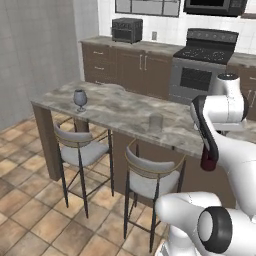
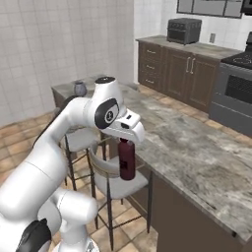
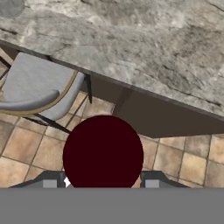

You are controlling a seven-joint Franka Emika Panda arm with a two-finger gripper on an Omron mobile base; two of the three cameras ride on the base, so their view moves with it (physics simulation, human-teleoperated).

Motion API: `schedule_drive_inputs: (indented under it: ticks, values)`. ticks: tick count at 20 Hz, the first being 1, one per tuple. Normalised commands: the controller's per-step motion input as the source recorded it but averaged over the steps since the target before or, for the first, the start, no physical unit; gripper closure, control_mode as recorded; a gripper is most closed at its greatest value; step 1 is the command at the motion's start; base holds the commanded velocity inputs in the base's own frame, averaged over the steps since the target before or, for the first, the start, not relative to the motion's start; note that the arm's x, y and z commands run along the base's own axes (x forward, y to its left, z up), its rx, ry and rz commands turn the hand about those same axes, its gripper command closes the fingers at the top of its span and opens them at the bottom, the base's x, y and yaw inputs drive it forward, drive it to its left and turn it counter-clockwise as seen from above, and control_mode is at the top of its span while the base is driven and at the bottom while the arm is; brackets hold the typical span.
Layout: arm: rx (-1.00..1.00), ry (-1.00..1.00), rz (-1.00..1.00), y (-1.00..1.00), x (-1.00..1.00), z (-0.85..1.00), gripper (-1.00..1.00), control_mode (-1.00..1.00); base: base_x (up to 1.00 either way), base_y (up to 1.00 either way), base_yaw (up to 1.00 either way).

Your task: There is a wine glass and glass cup on the dining counter. Place the wine bottle next to the wine glass and the juice bottle next to the glass cup.

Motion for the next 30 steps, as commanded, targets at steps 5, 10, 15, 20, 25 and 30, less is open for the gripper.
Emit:
schedule_drive_inputs:
  ticks: [5,10,15,20,25,30]
  values:
    - [0.00,0.00,0.00,0.00,0.00,0.00,1.00,1.00,0.51,-0.02,-0.06]
    - [0.00,0.00,0.00,0.00,0.00,0.00,1.00,1.00,0.57,-0.01,-0.10]
    - [0.00,0.00,0.00,0.00,0.00,0.00,1.00,1.00,0.55,0.00,-0.04]
    - [0.00,0.00,0.00,0.00,0.00,0.00,1.00,1.00,0.18,0.00,-0.07]
    - [0.00,0.00,0.00,0.00,0.00,0.00,1.00,1.00,0.36,0.00,-0.01]
    - [0.00,0.00,0.00,0.00,0.00,0.00,1.00,1.00,0.22,0.03,-0.03]
